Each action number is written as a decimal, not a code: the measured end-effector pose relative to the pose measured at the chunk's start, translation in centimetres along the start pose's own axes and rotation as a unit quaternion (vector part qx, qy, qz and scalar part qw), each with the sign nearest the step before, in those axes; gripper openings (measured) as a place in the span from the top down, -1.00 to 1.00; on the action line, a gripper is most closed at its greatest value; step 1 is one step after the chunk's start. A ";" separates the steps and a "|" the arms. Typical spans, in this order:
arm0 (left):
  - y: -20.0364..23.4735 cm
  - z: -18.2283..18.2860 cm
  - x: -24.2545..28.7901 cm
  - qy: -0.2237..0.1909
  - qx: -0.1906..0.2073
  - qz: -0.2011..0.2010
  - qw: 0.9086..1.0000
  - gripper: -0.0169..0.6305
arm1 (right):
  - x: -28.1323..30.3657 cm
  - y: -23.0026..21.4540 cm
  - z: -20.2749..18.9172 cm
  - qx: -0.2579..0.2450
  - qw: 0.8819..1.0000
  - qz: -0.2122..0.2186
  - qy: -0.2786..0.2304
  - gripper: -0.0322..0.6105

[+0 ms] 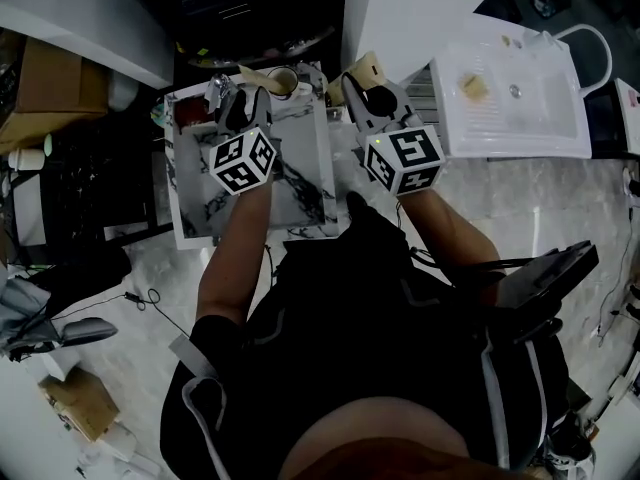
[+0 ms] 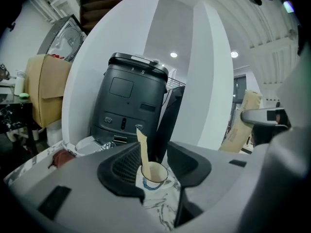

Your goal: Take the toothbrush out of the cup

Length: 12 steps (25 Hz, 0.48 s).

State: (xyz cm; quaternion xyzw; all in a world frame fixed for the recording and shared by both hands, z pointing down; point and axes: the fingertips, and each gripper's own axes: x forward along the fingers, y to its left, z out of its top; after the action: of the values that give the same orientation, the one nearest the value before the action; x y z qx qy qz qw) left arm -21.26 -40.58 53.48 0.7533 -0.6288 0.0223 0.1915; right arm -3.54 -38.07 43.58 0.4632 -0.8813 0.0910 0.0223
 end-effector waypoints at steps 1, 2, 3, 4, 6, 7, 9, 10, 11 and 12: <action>0.4 -0.4 0.5 0.005 -0.006 0.007 1.000 0.45 | 0.1 -0.2 -0.1 -0.001 1.000 0.001 0.001 0.74; 0.9 -1.0 1.0 0.011 -0.019 0.014 1.000 0.44 | 0.2 -0.3 -0.2 -0.001 1.000 0.002 0.002 0.74; 1.4 -1.5 1.5 0.017 -0.038 0.019 0.999 0.44 | 0.3 -0.5 -0.3 -0.001 1.000 0.002 0.003 0.74; 1.8 -2.1 1.9 0.023 -0.055 0.023 0.998 0.43 | 0.4 -0.7 -0.5 -0.002 1.000 0.003 0.003 0.74; 2.2 -2.8 2.7 0.029 -0.062 0.030 0.997 0.42 | 0.5 -1.0 -0.8 -0.004 1.000 0.004 0.005 0.74; 2.4 -3.1 3.0 0.031 -0.058 0.032 0.997 0.42 | 0.6 -1.2 -1.0 -0.005 1.000 0.005 0.007 0.74; 2.5 -3.4 3.8 0.032 -0.059 0.032 0.997 0.42 | 0.8 -1.6 -1.3 -0.005 1.000 0.007 0.010 0.74; 2.5 -3.5 4.2 0.030 -0.063 0.029 0.997 0.42 | 0.9 -1.8 -1.6 -0.004 1.000 0.008 0.011 0.74; 2.5 -3.5 4.6 0.026 -0.067 0.026 0.997 0.42 | 1.1 -2.0 -1.8 -0.004 1.000 0.009 0.013 0.74; 2.5 -3.5 4.9 0.023 -0.070 0.025 0.997 0.42 | 1.2 -2.1 -2.0 -0.004 1.000 0.010 0.015 0.74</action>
State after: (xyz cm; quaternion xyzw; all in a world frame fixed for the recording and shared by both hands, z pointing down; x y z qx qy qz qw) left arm -21.86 -44.43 58.72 0.7215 -0.6427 0.0004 0.2576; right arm -2.62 -39.88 46.04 0.4531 -0.8857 0.0947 0.0366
